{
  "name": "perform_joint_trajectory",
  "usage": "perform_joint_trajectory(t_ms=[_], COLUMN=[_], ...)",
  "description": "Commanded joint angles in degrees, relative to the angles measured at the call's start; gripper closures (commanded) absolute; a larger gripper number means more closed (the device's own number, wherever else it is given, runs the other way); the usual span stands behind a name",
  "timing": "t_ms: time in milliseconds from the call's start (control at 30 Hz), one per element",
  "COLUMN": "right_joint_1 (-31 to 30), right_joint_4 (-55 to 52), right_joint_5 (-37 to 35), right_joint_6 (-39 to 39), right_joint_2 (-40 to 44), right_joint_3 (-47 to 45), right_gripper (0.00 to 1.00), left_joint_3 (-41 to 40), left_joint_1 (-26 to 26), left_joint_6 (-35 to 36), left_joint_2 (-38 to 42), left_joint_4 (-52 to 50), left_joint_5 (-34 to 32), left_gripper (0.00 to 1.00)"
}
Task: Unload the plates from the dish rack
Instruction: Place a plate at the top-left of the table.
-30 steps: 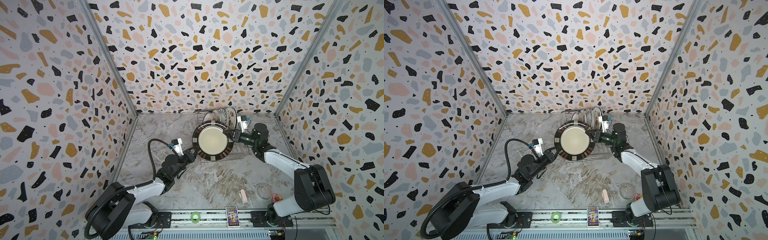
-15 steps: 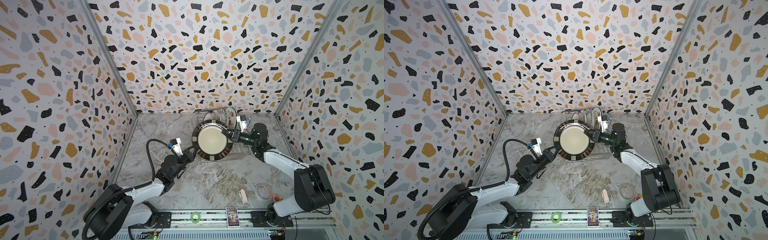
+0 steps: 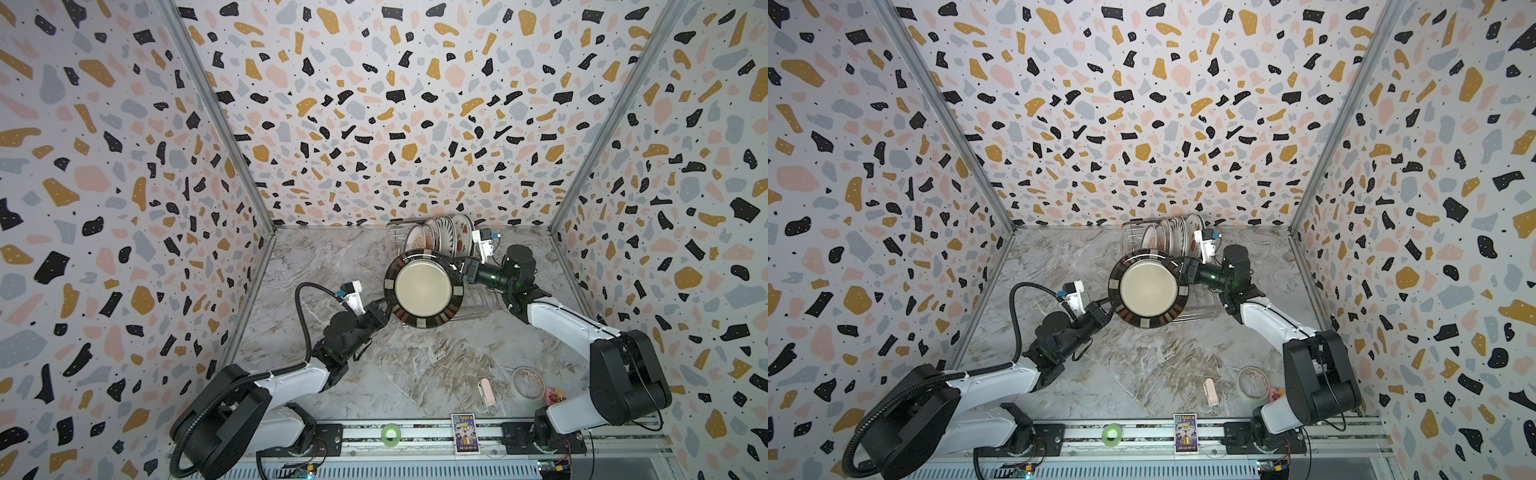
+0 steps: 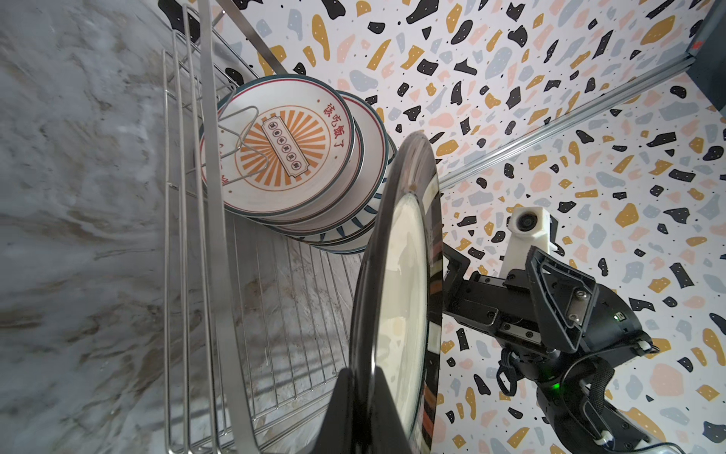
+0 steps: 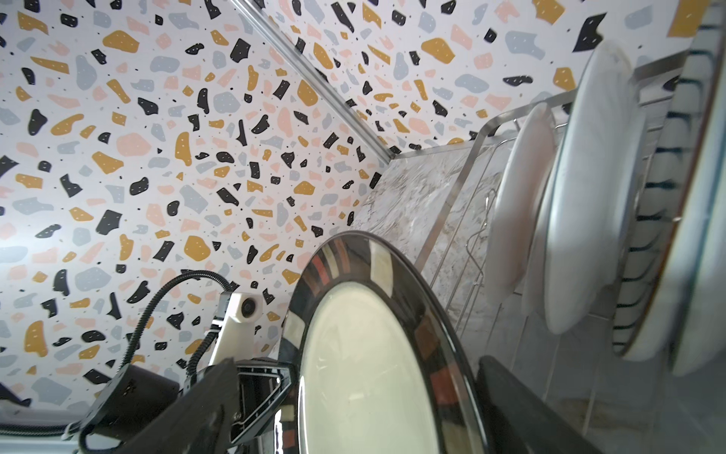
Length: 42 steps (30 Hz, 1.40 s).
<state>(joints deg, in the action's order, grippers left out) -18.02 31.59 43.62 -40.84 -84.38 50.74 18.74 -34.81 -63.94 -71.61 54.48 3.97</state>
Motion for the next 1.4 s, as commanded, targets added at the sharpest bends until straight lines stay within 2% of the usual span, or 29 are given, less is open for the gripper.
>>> perform_joint_trajectory(t_ms=[0, 200, 300, 433, 600, 667, 900, 1200, 1367], right_joint_1=[-0.1, -0.5, -2.2, -3.1, -10.4, -13.1, -23.2, -30.0, -31.6], right_joint_4=[-1.7, -2.5, -4.0, -6.4, -10.7, -12.2, -17.0, -20.4, -24.3], right_joint_5=[-4.4, -9.6, -14.7, -17.8, -33.4, -36.4, -42.6, -42.4, -41.6], right_joint_6=[3.0, 4.9, 8.0, 10.9, 21.3, 24.0, 30.5, 32.4, 33.0], right_joint_2=[3.8, 6.8, 9.0, 10.8, 13.8, 13.4, 6.2, -2.6, -8.2], right_joint_3=[1.9, 0.8, 0.5, 0.4, 0.5, 1.8, 8.9, 16.8, 22.4], right_gripper=[0.01, 0.01, 0.01, 0.01, 0.01, 0.01, 0.01, 0.01, 0.01], left_joint_3=[1.8, 1.4, 0.9, 0.2, -1.1, -1.0, -3.2, -6.9, -8.1], left_joint_1=[0.7, 3.1, 4.0, 5.7, 8.9, 10.9, 17.1, 26.0, 28.9], left_joint_6=[-1.3, -2.7, -2.8, -2.9, -3.4, -3.4, -5.0, -7.6, -7.4], left_joint_2=[3.6, 6.2, 7.8, 10.4, 12.8, 13.8, 16.4, 18.1, 19.2], left_joint_4=[11.4, 10.1, 9.5, 7.9, 6.4, 5.1, 4.4, 6.4, 3.6], left_joint_5=[0.2, -0.7, -1.1, -1.7, -2.9, -2.4, -2.2, -0.6, -2.4], left_gripper=[1.00, 1.00, 1.00, 1.00, 1.00, 1.00, 1.00, 1.00, 1.00])
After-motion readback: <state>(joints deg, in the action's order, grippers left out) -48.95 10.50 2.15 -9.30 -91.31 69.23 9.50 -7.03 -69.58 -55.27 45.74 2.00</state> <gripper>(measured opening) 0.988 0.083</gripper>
